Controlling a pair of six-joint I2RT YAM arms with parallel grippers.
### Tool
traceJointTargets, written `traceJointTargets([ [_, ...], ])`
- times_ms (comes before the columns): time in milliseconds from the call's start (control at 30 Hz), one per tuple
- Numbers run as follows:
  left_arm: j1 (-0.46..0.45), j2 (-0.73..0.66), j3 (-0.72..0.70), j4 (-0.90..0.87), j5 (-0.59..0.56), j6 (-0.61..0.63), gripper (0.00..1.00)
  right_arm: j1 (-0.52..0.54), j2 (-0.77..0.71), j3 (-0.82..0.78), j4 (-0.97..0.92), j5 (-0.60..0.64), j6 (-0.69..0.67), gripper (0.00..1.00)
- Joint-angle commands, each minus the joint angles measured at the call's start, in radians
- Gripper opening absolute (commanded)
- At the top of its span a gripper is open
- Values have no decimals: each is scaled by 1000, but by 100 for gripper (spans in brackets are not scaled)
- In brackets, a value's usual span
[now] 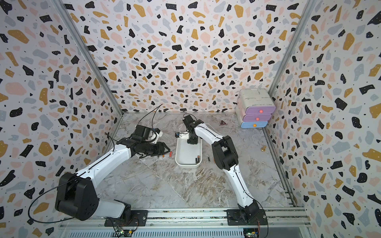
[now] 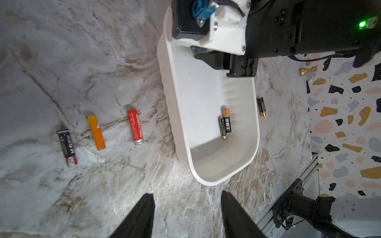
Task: Take the batteries out of the storage box
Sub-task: Pick up the battery from the storage box.
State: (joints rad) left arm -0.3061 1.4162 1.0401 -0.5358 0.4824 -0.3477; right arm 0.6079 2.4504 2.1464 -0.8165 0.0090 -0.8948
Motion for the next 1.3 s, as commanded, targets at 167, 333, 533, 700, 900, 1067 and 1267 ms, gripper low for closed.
traceJointTargets([
  [167, -3, 34, -2, 22, 21, 23, 56, -13, 28, 113, -188, -66, 22, 33],
  [333, -3, 44, 6, 18, 20, 25, 56, -20, 36, 131, -243, -108, 25, 22],
  [533, -3, 48, 8, 17, 20, 25, 56, -23, 39, 126, -275, -104, 39, 20],
  [700, -2, 46, 11, 16, 21, 26, 56, -28, 42, 127, -284, -99, 51, 22],
  [900, -4, 52, 17, 16, 22, 24, 56, -27, 39, 132, -310, -113, 60, 22],
  [1067, -2, 47, 18, 17, 27, 19, 56, -26, 43, 122, -317, -131, 73, 10],
  [1267, -2, 37, 15, 16, 20, 17, 57, -27, 7, 121, -316, -158, 81, 0],
])
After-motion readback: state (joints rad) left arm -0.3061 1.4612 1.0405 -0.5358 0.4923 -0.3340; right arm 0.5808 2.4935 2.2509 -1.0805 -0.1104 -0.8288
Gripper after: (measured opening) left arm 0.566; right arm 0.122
